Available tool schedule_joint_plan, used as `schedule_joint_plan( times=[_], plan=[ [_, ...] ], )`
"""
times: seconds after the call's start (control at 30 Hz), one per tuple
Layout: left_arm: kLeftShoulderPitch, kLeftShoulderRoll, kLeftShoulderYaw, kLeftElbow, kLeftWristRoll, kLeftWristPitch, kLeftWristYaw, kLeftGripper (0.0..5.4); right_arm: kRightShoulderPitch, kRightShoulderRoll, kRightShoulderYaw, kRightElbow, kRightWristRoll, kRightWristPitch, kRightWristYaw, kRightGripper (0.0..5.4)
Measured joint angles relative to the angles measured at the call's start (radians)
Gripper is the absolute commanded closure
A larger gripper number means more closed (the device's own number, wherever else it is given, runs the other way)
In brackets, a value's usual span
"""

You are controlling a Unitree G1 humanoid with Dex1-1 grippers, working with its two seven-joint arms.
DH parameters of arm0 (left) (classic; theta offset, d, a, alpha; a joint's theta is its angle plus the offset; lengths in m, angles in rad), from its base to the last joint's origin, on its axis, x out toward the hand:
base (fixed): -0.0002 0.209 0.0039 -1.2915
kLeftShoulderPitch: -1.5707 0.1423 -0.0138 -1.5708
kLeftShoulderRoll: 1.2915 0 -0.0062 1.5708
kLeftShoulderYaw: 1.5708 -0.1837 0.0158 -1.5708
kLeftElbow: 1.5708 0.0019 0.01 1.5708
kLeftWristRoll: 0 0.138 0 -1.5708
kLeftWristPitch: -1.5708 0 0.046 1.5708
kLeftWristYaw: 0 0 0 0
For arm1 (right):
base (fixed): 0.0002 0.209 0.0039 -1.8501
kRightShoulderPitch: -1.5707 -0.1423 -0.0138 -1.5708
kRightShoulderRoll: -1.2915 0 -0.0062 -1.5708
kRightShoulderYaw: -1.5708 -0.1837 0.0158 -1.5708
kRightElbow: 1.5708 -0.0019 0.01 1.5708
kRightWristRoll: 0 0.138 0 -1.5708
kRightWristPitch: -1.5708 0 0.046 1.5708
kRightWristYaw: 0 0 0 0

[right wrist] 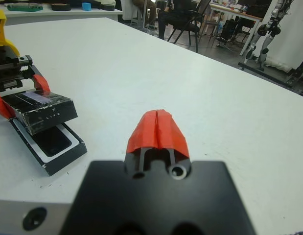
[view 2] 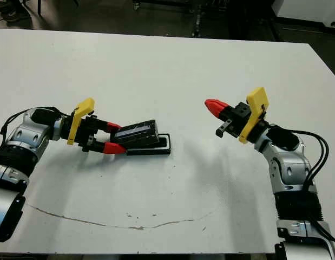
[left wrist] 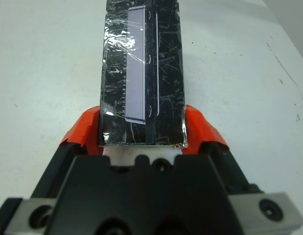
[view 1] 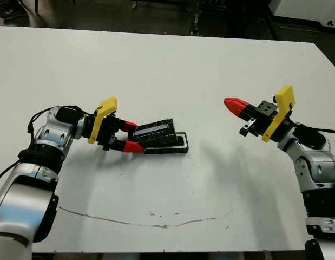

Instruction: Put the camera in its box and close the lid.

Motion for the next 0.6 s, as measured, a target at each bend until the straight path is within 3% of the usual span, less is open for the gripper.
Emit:
schedule_joint_plan(
  times=[0.4, 0.6],
  plan=[
    [0.019, 0.029, 0.001, -0.046, -0.011, 0.082, -0.017, 2.22, 0.002, 0.000, 0.000, 0.001, -0.001, 0.000, -0.005, 5.40],
    [0.059, 0.038, 0.001, -0.139, -0.017, 0.086, -0.003, 2.22, 0.002, 0.000, 0.000, 0.003, 0.000, 0.000, -0.005, 5.40]
  ],
)
